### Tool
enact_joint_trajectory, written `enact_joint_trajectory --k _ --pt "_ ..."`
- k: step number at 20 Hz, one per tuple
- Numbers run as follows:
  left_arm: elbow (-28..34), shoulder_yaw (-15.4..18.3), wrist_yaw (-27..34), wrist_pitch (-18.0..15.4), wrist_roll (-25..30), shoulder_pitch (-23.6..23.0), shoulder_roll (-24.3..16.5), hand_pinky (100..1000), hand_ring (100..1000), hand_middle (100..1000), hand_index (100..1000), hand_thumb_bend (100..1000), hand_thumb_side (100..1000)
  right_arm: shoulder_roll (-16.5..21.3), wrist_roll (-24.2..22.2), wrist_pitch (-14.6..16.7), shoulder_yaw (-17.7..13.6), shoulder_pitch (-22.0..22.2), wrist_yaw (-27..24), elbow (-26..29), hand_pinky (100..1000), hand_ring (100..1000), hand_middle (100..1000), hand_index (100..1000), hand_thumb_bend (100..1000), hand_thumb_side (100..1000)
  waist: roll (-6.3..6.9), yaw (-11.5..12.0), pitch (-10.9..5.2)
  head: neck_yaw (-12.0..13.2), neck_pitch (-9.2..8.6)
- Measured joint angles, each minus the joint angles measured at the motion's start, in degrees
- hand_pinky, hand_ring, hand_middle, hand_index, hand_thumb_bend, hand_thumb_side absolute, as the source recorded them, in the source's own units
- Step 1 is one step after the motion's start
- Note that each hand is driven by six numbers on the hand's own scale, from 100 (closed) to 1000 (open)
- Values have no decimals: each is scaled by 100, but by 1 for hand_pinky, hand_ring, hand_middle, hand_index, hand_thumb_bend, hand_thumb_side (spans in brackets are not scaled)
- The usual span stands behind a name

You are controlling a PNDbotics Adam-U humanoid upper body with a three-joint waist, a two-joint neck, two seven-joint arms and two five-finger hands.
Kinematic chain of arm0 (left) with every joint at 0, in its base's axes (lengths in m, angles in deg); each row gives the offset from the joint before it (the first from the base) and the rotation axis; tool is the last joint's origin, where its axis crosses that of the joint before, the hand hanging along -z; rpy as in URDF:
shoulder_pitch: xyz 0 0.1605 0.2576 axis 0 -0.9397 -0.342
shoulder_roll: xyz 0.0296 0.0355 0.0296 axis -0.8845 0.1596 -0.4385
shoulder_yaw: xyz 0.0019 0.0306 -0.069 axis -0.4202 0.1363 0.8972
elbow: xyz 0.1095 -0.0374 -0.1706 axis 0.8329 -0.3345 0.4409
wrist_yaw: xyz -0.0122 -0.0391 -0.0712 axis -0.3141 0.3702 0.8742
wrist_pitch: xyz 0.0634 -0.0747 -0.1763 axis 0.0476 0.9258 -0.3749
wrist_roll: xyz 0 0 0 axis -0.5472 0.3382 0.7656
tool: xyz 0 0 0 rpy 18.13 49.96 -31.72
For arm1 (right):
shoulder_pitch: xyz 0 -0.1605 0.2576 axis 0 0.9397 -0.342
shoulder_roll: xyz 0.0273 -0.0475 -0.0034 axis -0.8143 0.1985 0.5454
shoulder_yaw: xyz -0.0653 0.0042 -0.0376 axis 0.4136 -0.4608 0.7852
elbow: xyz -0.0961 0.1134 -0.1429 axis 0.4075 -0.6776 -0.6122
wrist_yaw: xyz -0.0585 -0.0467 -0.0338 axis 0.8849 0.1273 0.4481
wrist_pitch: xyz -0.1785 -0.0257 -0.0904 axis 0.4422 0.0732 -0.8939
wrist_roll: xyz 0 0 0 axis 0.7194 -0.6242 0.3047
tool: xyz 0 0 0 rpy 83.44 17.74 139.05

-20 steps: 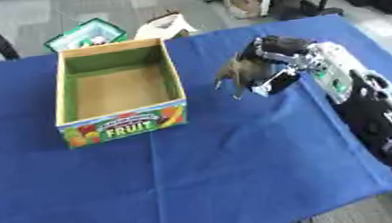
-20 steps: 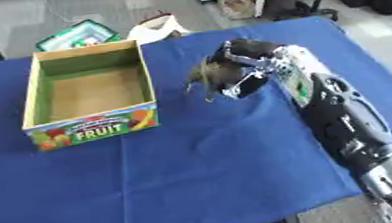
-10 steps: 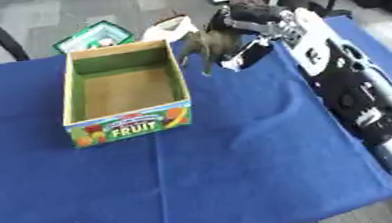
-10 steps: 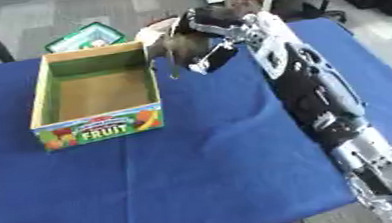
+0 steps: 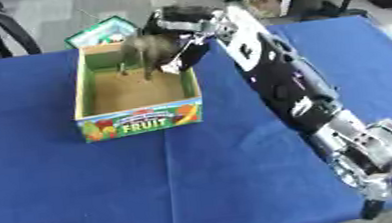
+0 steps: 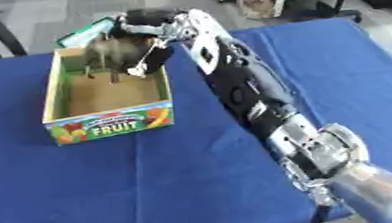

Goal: Pick up objects on the table and place them in the box.

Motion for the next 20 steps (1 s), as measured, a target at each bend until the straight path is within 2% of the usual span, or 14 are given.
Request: enact_joint_trajectory --k 4,9,14,20 --pt "2 -27 19 -8 26 37 1 587 522 565 616 100 803 -157 115 -204 -118 -84 391 -337 609 451 411 612 100 214 27 165 37 -74 -37" --pt "2 -60 19 -12 58 51 2 588 521 565 616 100 803 -231 445 -543 -220 -149 855 -618 634 508 480 704 100 245 36 290 79 -154 -51" --pt "2 -84 19 -29 78 54 4 588 521 565 616 100 804 -279 822 -924 -203 -158 1298 -825 685 593 582 803 100 321 62 365 93 -202 -52" --pt "2 -92 18 -33 82 53 6 587 521 566 616 100 804 -270 920 -1375 -36 -158 1861 -1072 749 734 763 911 209 414 63 367 104 -218 -52"
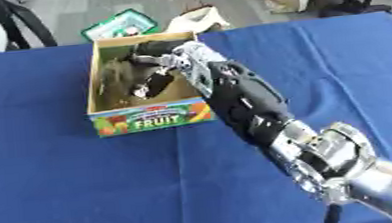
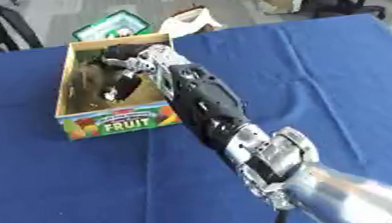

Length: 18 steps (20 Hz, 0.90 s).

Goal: Pick up objects on the table and place them in the box.

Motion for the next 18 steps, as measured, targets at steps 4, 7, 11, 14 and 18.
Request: enact_joint_trajectory --k 4,7,11,14,18 --pt "0 0 0 0 0 -2 0 588 521 566 616 100 804 5 -46 -184 21 -6 398 -69 789 813 873 979 270 543 2 -7 -5 0 0" --pt "0 0 0 0 0 -7 0 588 521 566 616 100 802 9 -113 -298 -10 -21 703 -99 822 866 939 998 278 594 4 -23 -33 1 0" --pt "0 1 0 0 0 -16 0 588 522 567 616 100 802 19 -183 -270 -189 -21 1096 -61 841 902 972 1000 235 566 15 -90 -57 20 0" --pt "0 4 0 1 -1 -29 0 588 522 567 616 100 802 62 -178 -86 -368 -21 1296 117 853 927 988 1000 198 531 16 -159 -96 42 0" --pt "-1 21 0 2 -4 -59 0 588 522 567 616 100 803 153 -148 210 -498 -20 1253 412 856 939 992 1000 164 448 15 -278 -111 77 1"
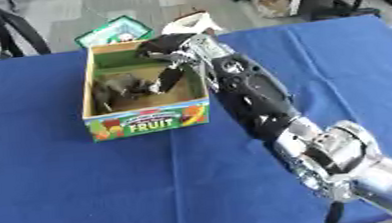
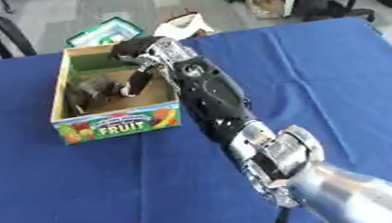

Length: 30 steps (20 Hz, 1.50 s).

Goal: Pick up objects on the table and place them in the box.

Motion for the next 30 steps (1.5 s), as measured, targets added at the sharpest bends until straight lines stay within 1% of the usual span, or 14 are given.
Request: enact_joint_trajectory --k 2,3,4,6,9,11,13,14,19,22,24,25,28,30 --pt "0 16 0 0 -3 -2 0 588 522 567 616 100 804 59 38 164 2 7 -109 191 856 939 992 1000 171 405 -4 -61 -14 22 0" --pt "0 17 0 2 -7 -4 0 588 522 567 616 100 804 97 69 246 7 22 -179 308 852 937 990 1000 161 392 -10 -96 -17 36 0" --pt "-1 19 -1 6 -12 -7 0 588 522 567 616 100 806 139 105 326 24 41 -265 422 843 930 984 997 153 344 -14 -127 -17 50 0" --pt "-1 31 -7 15 -23 -12 0 588 522 567 616 100 806 219 196 494 66 104 -427 665 829 921 976 993 121 315 -15 -194 -17 81 0" --pt "-2 55 -11 18 -40 -19 0 588 522 567 616 100 807 404 417 770 96 309 -699 1047 800 899 950 982 100 258 -17 -287 -17 143 0" --pt "-2 70 -24 16 -58 -32 0 587 522 567 615 100 807 563 589 959 85 502 -878 1271 769 870 909 960 100 200 -17 -350 -17 181 0" --pt "-2 94 -38 17 -78 -47 0 587 522 567 615 100 807 728 764 1149 23 738 -1070 1494 734 830 866 931 100 128 -14 -402 -16 225 0" --pt "-2 104 -45 15 -86 -49 0 587 522 567 615 100 808 807 853 1239 -28 854 -1158 1604 696 802 839 914 100 100 -12 -429 -16 248 0" --pt "-2 135 -56 11 -121 -54 0 587 521 567 615 100 810 1023 1288 1617 -413 1431 -1604 2074 602 739 770 873 100 100 -5 -571 -12 328 -13" --pt "-2 156 -58 13 -136 -55 1 587 521 567 615 100 809 1065 1557 1648 -640 1803 -1878 2294 580 722 756 866 100 170 8 -639 -6 363 -32" --pt "-3 159 -60 8 -144 -56 1 587 521 567 614 100 811 1071 1739 1601 -715 2045 -2063 2420 564 709 746 860 100 291 7 -641 1 383 -42" --pt "-3 160 -61 5 -150 -58 1 587 521 567 614 100 811 1075 1832 1566 -740 2170 -2155 2469 554 703 741 857 100 370 6 -641 2 395 -43" --pt "-4 173 -77 4 -164 -61 1 587 521 567 614 100 811 1089 2120 1465 -777 2508 -2446 2498 543 692 733 853 100 454 13 -678 16 405 -46" --pt "-4 175 -84 6 -169 -61 15 591 521 567 614 100 811 1112 2318 1398 -779 2669 -2640 2499 535 681 725 848 100 471 22 -683 20 415 -46"
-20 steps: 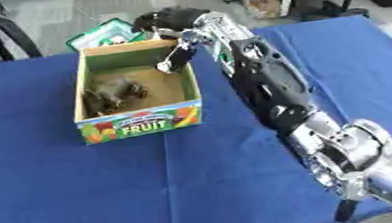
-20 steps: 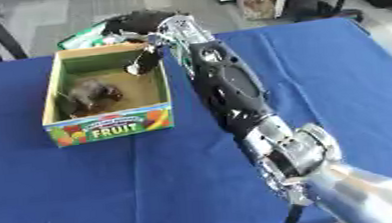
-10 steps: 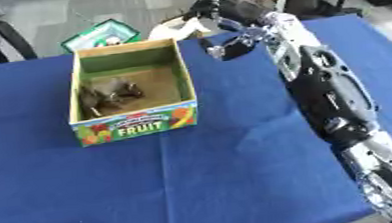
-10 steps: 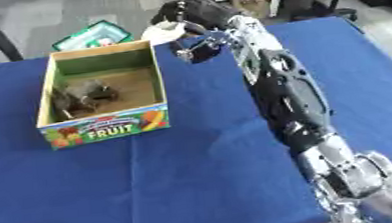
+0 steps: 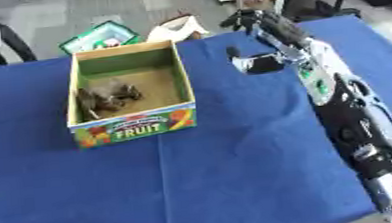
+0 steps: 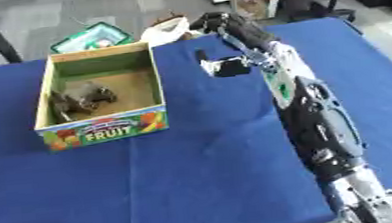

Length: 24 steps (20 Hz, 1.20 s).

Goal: Pick up objects on the table and place them in the box.

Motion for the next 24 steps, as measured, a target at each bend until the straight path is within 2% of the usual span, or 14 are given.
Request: enact_joint_trajectory --k 7,11,16,18,21,23,24 --pt "-1 3 -14 -2 -12 -2 31 588 520 566 613 100 813 1 552 -274 55 339 -697 54 506 634 688 828 100 509 1 -9 3 37 1" --pt "-2 15 -17 2 -20 -14 32 587 520 567 614 100 814 1 492 -526 60 441 -1092 211 498 620 672 813 100 531 1 -15 3 40 1" --pt "-19 15 -18 3 -22 -16 34 588 520 567 614 100 815 1 192 -877 55 535 -1591 475 493 612 659 801 100 547 -1 -39 3 40 3" --pt "-30 15 -18 3 -22 -19 35 588 520 567 614 100 815 52 -58 -1075 81 580 -2264 595 493 610 656 801 100 549 -3 -34 3 40 3" --pt "-31 15 -19 4 -22 -25 35 588 520 567 614 100 816 325 -797 -1550 113 642 -4079 888 491 606 651 800 100 555 -5 -57 4 38 3" --pt "-31 15 -20 4 -23 -26 35 588 520 567 614 100 816 486 -1252 -1858 90 685 -4996 1079 491 604 648 798 100 558 -5 -68 4 38 4" --pt "-31 16 -20 4 -23 -29 35 588 520 567 614 100 816 527 -1415 -1975 68 688 -5284 1146 491 603 647 798 100 558 -5 -67 4 38 4"
